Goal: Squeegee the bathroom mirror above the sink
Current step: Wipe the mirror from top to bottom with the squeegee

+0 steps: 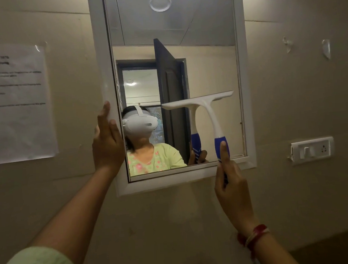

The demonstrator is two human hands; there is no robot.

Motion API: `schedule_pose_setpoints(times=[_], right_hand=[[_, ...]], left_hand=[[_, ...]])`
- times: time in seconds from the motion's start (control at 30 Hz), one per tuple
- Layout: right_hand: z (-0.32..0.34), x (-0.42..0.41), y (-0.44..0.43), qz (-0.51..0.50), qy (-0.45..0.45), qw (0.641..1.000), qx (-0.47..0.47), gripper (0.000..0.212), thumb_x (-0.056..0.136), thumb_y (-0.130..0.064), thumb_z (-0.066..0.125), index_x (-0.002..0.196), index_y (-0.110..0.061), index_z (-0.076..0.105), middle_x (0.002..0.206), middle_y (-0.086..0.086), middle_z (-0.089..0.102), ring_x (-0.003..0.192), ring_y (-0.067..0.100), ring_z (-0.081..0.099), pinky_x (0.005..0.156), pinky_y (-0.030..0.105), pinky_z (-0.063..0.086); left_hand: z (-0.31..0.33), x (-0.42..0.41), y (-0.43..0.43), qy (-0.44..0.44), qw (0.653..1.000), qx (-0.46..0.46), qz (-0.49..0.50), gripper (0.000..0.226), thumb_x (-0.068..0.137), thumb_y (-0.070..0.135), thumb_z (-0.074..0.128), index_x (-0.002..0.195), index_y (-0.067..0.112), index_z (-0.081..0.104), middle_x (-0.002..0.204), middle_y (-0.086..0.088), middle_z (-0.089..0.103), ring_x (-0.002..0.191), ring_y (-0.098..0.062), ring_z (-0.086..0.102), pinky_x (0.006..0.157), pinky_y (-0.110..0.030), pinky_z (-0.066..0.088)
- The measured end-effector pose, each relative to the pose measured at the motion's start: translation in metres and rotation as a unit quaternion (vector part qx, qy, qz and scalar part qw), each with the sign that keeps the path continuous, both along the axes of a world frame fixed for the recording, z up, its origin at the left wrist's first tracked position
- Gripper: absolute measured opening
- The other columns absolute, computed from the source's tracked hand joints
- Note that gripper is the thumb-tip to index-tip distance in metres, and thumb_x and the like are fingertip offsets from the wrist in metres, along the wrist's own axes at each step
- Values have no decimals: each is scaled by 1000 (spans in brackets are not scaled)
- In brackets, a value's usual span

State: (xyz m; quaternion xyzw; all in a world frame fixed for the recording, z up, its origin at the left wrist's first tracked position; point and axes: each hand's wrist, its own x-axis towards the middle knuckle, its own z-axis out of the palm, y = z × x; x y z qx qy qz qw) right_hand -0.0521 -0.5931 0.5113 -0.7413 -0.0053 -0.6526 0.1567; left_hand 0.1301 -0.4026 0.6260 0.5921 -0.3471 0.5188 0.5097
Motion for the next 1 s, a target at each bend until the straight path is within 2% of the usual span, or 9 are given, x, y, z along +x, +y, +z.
schedule_pose_setpoints(times=[0.1,0.23,0.37,0.43,0.53,0.7,0.77,0.87,1.0], right_hand=[[-13,0,3,4,2,1000,10,67,93,-10,44,144,-34,8,100,15,59,57,13,54,58,15,49],[-33,2,6,8,0,1000,30,63,92,-23,38,143,-39,6,83,2,52,52,6,47,52,10,45],[-53,0,8,12,2,999,38,60,96,-29,39,145,-39,6,79,-5,48,57,4,49,57,3,44],[-62,-1,10,18,10,999,44,60,94,-29,35,146,-37,6,76,-6,46,65,-2,49,60,1,42],[-73,-4,13,16,21,998,50,62,93,-28,35,146,-37,5,74,-7,43,65,-5,47,57,0,40],[-92,-12,24,4,39,998,57,63,92,-27,34,145,-40,2,72,-4,44,52,1,39,51,9,41],[-98,-16,29,3,49,997,57,64,92,-26,34,145,-39,1,71,-3,44,51,-1,37,50,11,41],[-105,-21,33,6,61,996,68,64,92,-27,34,145,-39,0,70,1,47,50,8,44,48,21,45],[-114,-24,32,3,74,994,85,69,89,-11,45,143,-30,7,70,5,51,50,12,46,52,22,44]], left_hand=[[0,1,0,-1,1000,2,1,40,101,24,28,140,30,27,140,-6,46,115,-35,51,85,-33,39],[0,2,1,0,1000,8,-1,40,101,26,27,141,31,26,141,-9,45,115,-36,51,85,-33,38],[0,1,2,2,1000,16,-4,41,101,28,25,142,32,24,142,-7,43,111,-39,54,85,-39,42],[0,2,2,-1,1000,16,-10,41,101,28,25,141,32,24,143,-7,42,113,-37,53,86,-36,41],[0,4,2,-6,1000,11,-14,40,101,27,26,142,30,25,144,-6,41,120,-32,49,89,-30,35],[0,2,1,-5,1000,11,-16,42,101,26,26,143,27,25,146,0,39,123,-29,47,92,-27,33],[0,1,2,-5,1000,14,-15,42,101,26,26,143,25,25,146,2,38,119,-32,50,93,-31,37],[0,-1,3,-2,1000,18,-11,42,101,26,25,143,25,24,146,3,39,110,-37,56,89,-40,43],[0,-3,2,-4,1000,17,-7,42,101,26,25,143,25,25,145,2,41,103,-40,57,84,-42,45]])
